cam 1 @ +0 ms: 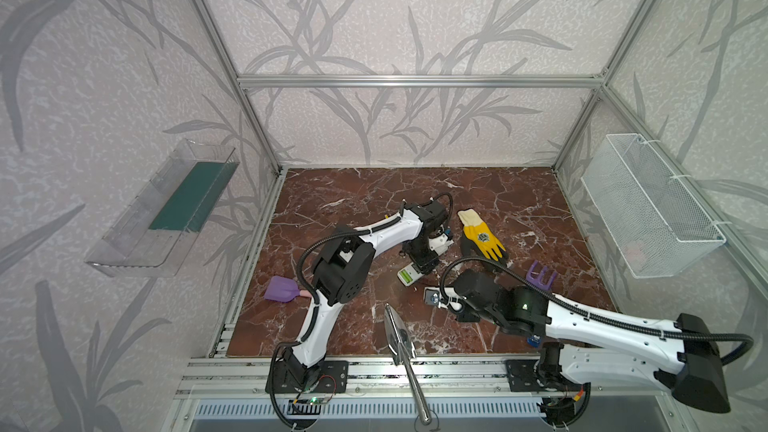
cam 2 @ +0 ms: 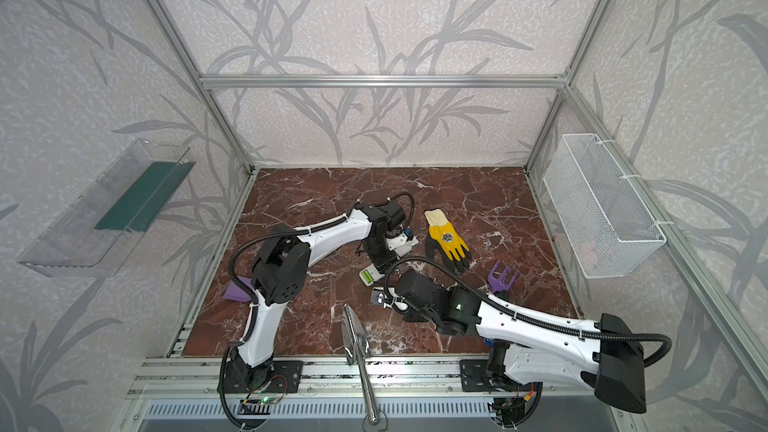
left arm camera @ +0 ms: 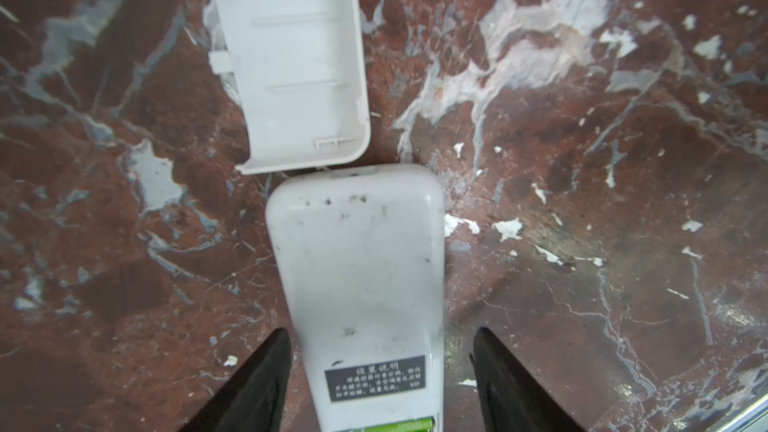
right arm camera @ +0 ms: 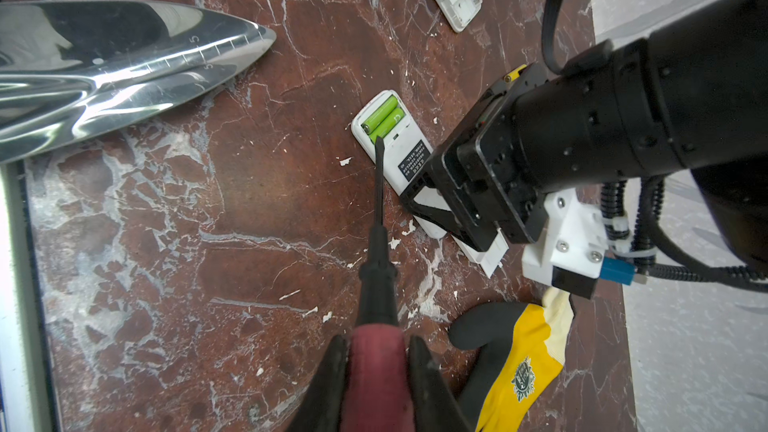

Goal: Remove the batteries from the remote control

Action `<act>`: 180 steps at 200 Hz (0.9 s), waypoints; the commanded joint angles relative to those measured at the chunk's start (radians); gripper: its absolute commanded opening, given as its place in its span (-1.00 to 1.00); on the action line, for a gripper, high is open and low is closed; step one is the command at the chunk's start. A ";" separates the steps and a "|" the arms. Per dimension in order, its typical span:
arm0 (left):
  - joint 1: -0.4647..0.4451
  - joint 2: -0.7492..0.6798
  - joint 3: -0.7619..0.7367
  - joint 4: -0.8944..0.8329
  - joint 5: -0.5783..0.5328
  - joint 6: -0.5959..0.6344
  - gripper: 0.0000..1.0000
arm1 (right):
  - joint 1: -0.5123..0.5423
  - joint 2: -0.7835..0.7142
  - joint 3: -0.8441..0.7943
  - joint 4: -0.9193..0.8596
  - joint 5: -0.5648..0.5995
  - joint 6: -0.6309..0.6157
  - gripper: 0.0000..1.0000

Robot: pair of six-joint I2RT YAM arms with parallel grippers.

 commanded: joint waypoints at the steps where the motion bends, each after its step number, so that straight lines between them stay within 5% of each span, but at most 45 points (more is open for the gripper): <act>1: -0.003 0.034 0.036 -0.063 -0.016 -0.026 0.38 | 0.013 0.019 0.031 0.011 -0.009 0.014 -1.00; 35: -0.005 0.052 0.045 -0.070 -0.016 -0.058 0.29 | 0.017 0.068 0.052 0.011 0.002 0.015 -1.00; 128: -0.031 0.083 0.073 -0.121 -0.048 -0.190 -0.34 | 0.026 0.140 0.099 -0.007 0.051 0.003 -1.00; 180: -0.055 0.111 0.121 -0.181 -0.164 -0.241 -0.50 | 0.029 0.156 0.112 -0.047 0.058 -0.008 -1.00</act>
